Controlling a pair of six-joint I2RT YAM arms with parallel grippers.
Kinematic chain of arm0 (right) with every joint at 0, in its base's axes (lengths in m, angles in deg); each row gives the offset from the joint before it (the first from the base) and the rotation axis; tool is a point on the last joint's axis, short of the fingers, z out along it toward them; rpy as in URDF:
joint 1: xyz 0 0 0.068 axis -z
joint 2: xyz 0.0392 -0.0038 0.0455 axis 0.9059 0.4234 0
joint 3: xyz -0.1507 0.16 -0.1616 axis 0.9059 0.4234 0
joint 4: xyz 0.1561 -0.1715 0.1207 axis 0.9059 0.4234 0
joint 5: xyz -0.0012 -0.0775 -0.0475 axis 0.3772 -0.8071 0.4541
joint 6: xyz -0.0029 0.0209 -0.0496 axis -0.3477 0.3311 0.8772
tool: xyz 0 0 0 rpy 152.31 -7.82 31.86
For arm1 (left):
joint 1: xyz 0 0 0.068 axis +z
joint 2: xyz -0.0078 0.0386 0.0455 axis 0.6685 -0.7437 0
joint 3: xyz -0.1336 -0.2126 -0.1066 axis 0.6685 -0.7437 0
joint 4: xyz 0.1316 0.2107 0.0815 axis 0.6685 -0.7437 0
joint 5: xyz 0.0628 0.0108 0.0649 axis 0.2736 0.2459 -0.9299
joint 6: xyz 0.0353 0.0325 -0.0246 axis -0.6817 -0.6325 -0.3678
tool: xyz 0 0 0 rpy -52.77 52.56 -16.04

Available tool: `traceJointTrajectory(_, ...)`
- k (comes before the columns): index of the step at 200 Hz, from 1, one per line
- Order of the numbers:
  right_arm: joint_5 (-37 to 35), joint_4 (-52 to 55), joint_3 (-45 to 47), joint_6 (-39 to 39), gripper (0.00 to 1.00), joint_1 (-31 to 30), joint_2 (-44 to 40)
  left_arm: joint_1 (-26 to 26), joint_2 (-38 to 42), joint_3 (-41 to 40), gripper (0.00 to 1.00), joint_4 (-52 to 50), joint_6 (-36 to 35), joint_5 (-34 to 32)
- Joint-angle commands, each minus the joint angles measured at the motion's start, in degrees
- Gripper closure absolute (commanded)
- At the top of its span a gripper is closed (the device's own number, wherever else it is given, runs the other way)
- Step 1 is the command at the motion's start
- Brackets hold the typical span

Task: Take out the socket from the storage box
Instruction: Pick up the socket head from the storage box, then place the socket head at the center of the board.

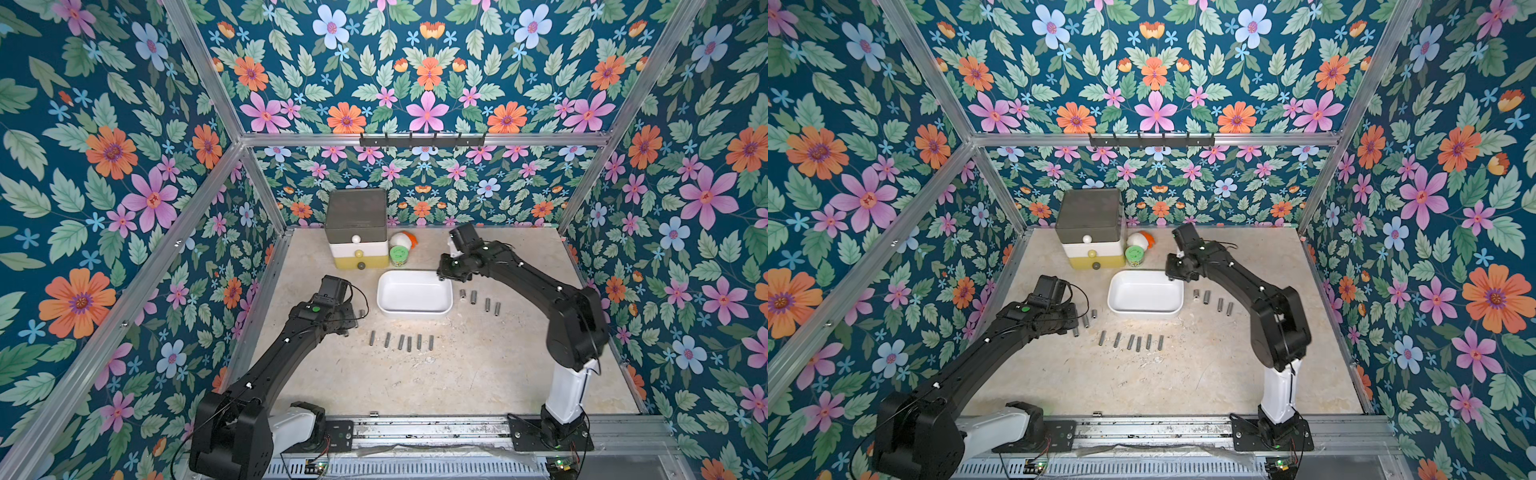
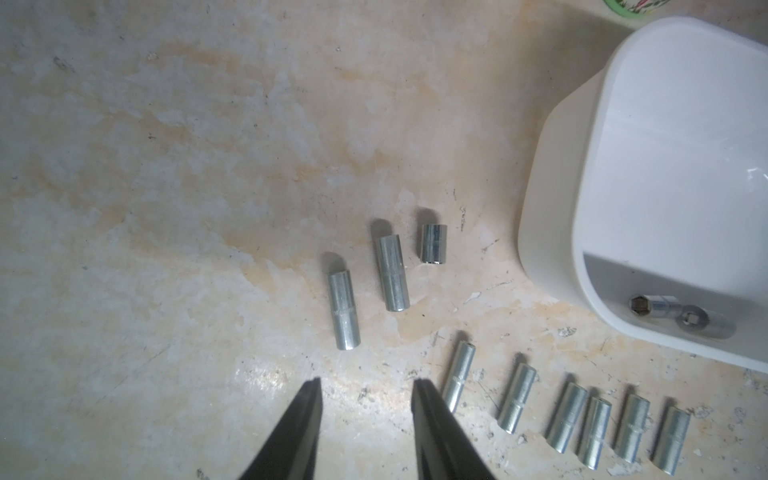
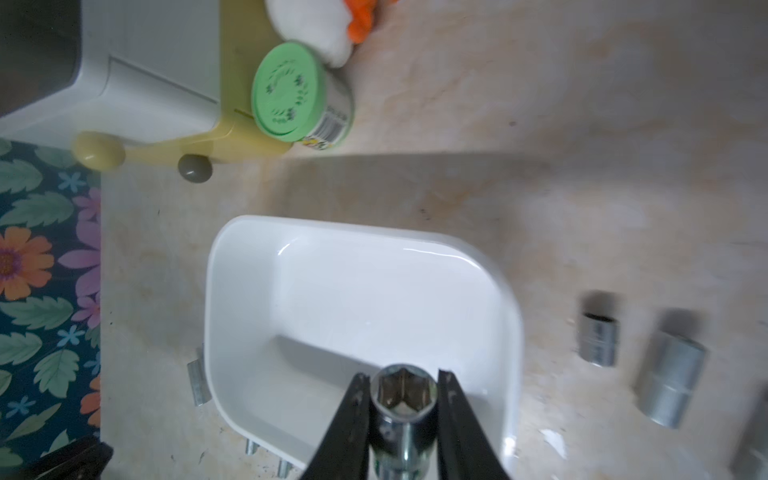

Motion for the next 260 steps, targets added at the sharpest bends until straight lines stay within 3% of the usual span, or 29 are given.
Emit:
traceJointTrajectory(1,-3.39,-4.54,10.98,0.43,0.86,4.40,-7.87,0.00,0.33,0.16,0.57,0.39,-0.01,-0.27)
traceJointTrajectory(31,-3.21,-7.10,25.03,0.57,0.86,13.62,-17.69,0.04,0.66,0.11,0.57,0.39,0.02,-0.10)
traceJointTrajectory(68,-6.76,-8.08,33.32,1.54,0.86,20.05,-20.01,0.00,0.94,0.06,0.57,0.48,0.02,0.01)
traceJointTrajectory(160,-9.40,-8.46,32.56,1.42,0.83,20.21,-11.72,-0.09,0.92,-0.02,0.57,0.48,0.02,-0.04)
traceJointTrajectory(215,-8.80,-8.37,32.36,1.20,0.74,20.15,-7.74,-0.10,0.68,-0.07,0.57,0.47,-0.12,0.09)
traceJointTrajectory(260,-8.76,-7.72,32.09,1.13,0.61,20.22,-8.12,-0.15,0.60,-0.02,0.57,0.46,-0.10,0.13)
